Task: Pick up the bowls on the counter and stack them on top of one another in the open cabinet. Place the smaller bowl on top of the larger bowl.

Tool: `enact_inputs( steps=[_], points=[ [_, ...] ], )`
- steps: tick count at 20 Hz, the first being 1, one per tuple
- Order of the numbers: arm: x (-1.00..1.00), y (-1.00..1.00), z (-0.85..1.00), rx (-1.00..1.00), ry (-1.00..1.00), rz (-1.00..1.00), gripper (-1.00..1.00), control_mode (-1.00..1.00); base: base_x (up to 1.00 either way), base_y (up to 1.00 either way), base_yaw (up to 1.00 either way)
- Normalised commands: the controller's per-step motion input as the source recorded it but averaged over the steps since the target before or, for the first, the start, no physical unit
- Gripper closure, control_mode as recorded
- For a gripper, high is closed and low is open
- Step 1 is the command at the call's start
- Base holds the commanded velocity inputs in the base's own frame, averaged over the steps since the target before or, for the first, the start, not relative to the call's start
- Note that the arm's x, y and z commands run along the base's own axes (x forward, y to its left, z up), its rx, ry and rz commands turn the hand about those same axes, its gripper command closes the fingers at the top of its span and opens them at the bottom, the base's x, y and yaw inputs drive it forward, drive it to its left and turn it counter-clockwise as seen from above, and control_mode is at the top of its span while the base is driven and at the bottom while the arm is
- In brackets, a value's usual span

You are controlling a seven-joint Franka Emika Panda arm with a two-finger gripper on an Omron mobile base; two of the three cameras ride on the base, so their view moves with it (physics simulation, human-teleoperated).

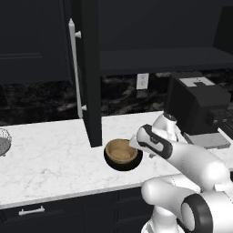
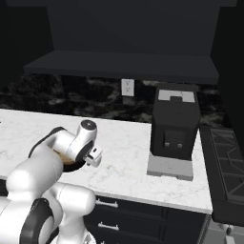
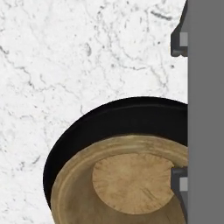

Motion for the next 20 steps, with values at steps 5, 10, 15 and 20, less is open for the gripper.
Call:
enact_inputs(
  steps=[5, 10, 15, 20],
  points=[
    [0.01, 0.0, -0.38, 0.02, 0.0, 0.0, -1.0, -1.0, 0.0, 0.0, 0.0],
    [0.01, 0.03, -0.38, 0.01, 0.0, 0.0, -1.0, -1.0, 0.0, 0.0, 0.0],
    [0.14, 0.19, -0.27, 0.0, 0.0, 0.0, 1.0, -1.0, 0.0, 0.0, 0.0],
    [0.02, 0.0, -0.04, 0.0, -0.02, 0.0, 1.0, -1.0, 0.0, 0.0, 0.0]
  ],
)
